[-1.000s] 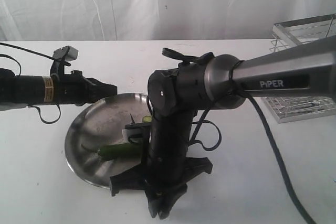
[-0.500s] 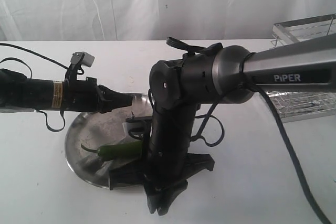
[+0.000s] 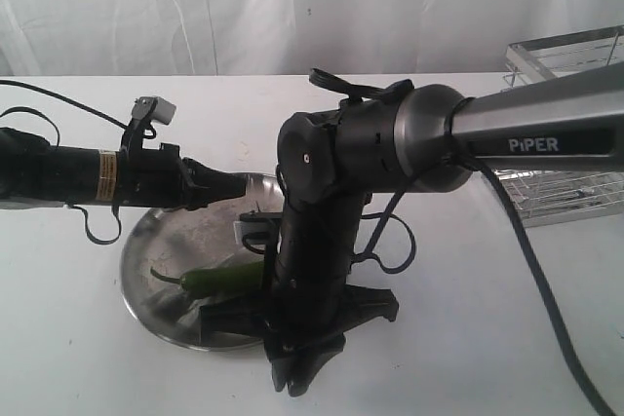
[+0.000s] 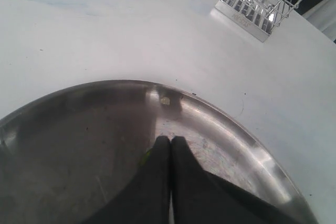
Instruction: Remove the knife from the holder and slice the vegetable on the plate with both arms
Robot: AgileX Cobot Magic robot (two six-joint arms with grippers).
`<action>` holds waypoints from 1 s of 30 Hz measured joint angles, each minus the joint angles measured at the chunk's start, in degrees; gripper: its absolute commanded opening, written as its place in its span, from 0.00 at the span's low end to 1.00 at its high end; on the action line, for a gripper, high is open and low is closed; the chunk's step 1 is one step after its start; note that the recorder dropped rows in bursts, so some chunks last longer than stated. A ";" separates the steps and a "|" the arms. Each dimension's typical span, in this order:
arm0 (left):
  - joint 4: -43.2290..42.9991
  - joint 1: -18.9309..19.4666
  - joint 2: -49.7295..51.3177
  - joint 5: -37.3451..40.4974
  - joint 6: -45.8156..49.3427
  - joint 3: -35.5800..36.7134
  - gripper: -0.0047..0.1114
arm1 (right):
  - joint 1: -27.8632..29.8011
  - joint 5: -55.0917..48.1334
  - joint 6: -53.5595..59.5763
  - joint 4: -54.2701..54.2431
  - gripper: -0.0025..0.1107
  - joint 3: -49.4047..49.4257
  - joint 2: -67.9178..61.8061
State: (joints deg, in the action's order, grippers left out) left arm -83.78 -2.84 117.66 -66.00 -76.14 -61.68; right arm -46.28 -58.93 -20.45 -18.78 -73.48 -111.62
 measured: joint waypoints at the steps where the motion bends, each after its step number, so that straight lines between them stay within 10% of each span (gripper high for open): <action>1: 0.00 0.00 0.00 0.00 0.00 0.00 0.04 | 0.00 -0.13 -0.10 0.00 0.02 0.00 0.00; 30: 0.00 0.00 0.00 0.00 0.00 0.00 0.04 | -1.88 1.89 -0.10 -1.44 0.02 0.00 -1.43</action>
State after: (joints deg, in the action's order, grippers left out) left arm -83.78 -2.84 117.66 -66.00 -76.14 -61.68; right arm -48.16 -57.04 -20.55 -20.22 -73.48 -113.05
